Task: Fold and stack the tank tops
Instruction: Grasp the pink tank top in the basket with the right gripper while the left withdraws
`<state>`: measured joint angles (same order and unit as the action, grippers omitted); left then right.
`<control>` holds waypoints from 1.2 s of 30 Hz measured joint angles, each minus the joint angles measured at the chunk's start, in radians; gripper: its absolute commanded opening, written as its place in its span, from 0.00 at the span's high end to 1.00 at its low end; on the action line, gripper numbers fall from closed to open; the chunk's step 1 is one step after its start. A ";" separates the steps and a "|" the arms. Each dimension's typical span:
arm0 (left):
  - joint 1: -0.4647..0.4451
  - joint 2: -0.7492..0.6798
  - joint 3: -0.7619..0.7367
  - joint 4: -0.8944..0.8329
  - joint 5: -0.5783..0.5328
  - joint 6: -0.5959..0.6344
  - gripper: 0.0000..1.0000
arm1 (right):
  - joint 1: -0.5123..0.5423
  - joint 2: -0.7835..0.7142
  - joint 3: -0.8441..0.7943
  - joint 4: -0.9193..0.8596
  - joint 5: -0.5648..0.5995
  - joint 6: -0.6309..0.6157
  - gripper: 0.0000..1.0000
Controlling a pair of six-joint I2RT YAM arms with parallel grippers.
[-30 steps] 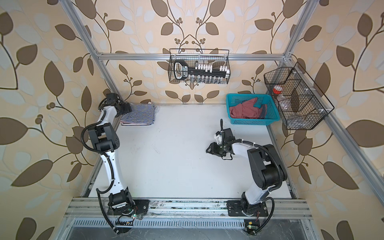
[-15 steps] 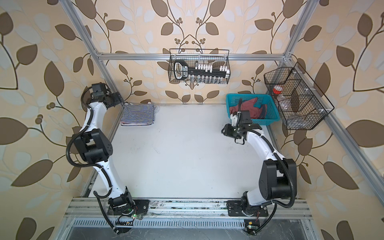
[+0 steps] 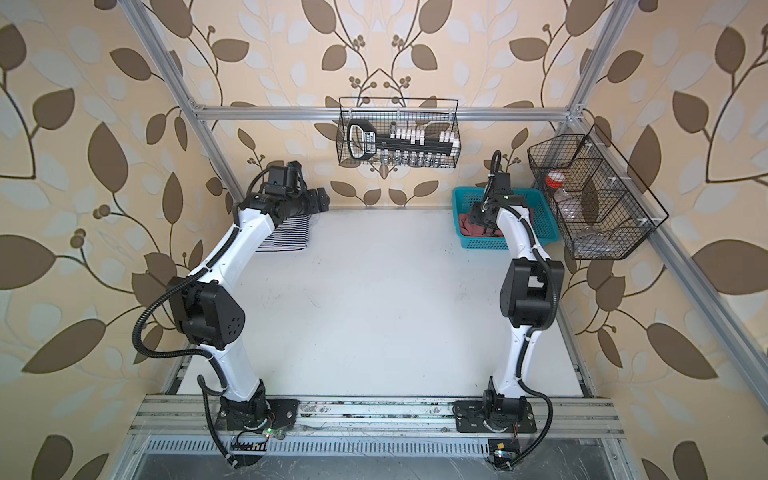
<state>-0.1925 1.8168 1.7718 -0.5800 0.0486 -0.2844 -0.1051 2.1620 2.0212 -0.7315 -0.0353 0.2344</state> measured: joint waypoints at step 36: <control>-0.186 -0.211 -0.240 -0.048 -0.006 -0.029 0.09 | -0.059 0.087 0.083 0.031 -0.354 0.021 1.00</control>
<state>-0.3786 1.6062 1.5318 -0.6277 0.0422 -0.3138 -0.1638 2.2486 2.1044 -0.7006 -0.3893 0.2554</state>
